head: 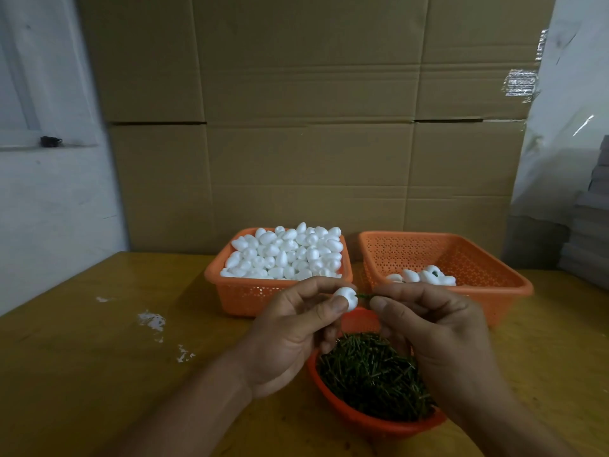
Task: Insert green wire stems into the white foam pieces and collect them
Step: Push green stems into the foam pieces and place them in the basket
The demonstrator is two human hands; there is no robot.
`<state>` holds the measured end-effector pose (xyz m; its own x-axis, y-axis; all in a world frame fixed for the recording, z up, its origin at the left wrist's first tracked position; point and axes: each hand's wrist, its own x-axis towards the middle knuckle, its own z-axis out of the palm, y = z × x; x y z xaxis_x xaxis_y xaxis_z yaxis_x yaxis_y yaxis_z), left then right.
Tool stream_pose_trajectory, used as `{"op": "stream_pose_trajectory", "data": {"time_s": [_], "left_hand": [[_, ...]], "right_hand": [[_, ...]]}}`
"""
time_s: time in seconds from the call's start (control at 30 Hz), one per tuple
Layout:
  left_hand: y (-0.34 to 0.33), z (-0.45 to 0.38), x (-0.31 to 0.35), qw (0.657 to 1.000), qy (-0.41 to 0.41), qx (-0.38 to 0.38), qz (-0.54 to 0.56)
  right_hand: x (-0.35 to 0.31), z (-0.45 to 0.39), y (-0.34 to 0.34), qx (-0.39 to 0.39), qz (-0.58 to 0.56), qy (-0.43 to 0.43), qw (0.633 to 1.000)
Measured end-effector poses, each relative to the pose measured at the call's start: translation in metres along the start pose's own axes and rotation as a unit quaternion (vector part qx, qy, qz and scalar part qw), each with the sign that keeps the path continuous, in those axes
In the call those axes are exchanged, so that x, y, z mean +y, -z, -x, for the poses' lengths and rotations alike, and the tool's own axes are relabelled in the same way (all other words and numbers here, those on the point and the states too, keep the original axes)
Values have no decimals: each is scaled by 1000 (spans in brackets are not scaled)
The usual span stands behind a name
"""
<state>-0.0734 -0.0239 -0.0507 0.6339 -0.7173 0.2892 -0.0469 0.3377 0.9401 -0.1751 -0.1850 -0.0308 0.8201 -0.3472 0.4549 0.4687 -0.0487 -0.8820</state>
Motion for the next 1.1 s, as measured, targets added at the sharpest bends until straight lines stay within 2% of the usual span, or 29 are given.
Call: {"op": "stream_pose_trajectory", "data": {"time_s": [0.57, 1.1], "left_hand": [[-4, 0, 0, 999, -25, 9, -39], [-3, 1, 1, 993, -44, 38, -99]], "right_hand": [[2, 3, -4, 1, 83, 71, 994], [9, 5, -6, -12, 88, 77, 993]]}}
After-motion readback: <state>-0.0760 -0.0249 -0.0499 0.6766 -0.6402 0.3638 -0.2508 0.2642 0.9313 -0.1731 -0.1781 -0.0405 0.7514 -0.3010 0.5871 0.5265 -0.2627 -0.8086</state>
